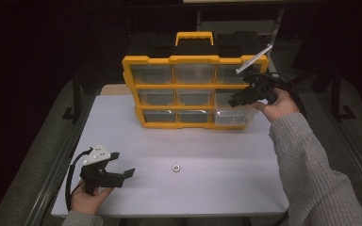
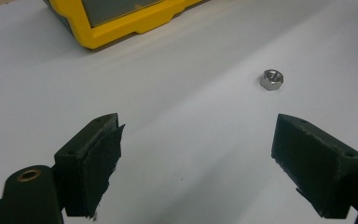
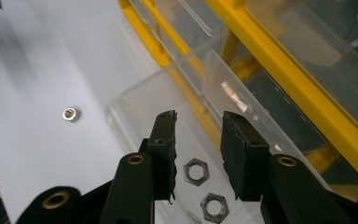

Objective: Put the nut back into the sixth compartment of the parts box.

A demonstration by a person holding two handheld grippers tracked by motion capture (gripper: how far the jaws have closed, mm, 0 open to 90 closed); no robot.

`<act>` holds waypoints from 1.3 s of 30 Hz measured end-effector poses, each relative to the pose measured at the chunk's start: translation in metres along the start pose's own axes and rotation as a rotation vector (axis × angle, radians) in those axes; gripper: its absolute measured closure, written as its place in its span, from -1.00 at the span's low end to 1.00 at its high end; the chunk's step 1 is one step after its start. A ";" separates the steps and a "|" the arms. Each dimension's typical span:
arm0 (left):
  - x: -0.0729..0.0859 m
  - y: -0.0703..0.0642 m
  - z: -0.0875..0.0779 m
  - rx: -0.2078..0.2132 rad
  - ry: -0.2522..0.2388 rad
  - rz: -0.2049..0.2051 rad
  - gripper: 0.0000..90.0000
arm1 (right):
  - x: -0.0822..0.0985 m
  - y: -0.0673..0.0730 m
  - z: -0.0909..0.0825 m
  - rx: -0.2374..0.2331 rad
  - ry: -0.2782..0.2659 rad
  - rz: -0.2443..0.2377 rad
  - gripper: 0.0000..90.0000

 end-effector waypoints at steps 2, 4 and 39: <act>-0.001 0.000 0.000 0.001 -0.004 0.002 -0.66 | -0.003 0.005 -0.003 -0.004 -0.010 -0.016 0.40; -0.001 0.000 0.000 0.000 -0.005 0.001 -0.66 | -0.006 0.015 -0.007 -0.021 -0.025 -0.031 0.39; 0.000 0.002 -0.001 -0.002 0.002 0.014 -0.66 | -0.003 0.106 0.054 -0.175 -0.034 -0.216 0.15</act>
Point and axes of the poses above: each handheld gripper's, and its own axes: z roughly forward along the jaws, x roughly out of its underside, y roughly to its left, the point moved 8 cm from there along z, roughly forward along the jaws, and after that the axes turned 4 degrees about y, right-handed, at the moved point
